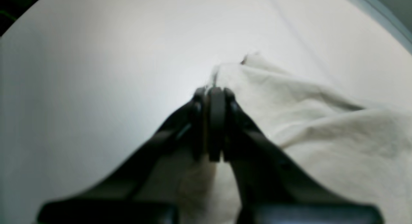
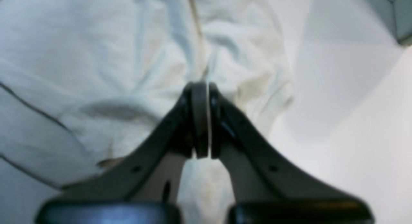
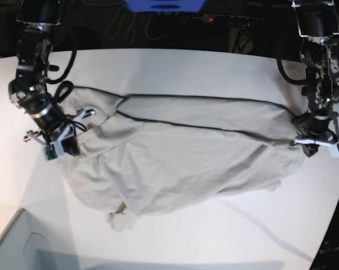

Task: Layout the t-shirt on the table in an organized manner, then fold the t-shirt properly

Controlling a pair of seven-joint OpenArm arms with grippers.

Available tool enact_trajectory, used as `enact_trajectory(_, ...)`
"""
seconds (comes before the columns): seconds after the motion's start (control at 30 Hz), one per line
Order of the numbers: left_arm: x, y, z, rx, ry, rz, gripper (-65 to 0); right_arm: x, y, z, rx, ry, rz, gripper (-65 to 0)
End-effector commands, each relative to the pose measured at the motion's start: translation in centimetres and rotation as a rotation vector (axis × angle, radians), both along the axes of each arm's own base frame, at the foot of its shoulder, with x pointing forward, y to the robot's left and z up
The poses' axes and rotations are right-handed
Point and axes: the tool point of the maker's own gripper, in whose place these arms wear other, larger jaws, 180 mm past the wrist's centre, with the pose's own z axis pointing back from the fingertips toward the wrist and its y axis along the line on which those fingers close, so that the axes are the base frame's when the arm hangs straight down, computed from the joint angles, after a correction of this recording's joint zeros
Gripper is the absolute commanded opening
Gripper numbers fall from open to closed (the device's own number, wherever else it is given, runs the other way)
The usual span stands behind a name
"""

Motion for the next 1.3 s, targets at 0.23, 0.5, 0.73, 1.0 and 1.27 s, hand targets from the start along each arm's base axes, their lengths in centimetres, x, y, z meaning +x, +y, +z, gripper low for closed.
enact_trajectory(0.23,-1.3,2.8,0.1,-0.004,-0.015,0.089,-61.5,-1.0,0.3,1.7,0.023,-0.055,-0.015,-65.0)
enact_trajectory(0.5,-2.8,2.7,-1.1,-0.003,0.017,0.092,-32.1,0.3,-0.4,0.1,0.033,-0.018,-0.024,-54.0)
enact_trajectory(0.73,-1.4,3.0,-1.6,-0.022,0.021,0.107,-32.4,0.0,-0.2,-0.3,0.037,-0.005,-0.023,-52.5)
enact_trajectory(1.0,0.8,4.0,-2.0,-0.059,0.023,0.147,-32.5,-0.7,-0.4,-0.8,0.034,0.009,-0.028,-52.5)
enact_trajectory(1.27,1.4,4.9,-3.6,-0.082,0.069,0.175,-32.5,-1.0,-0.4,-1.1,0.033,0.020,-0.026,-52.5)
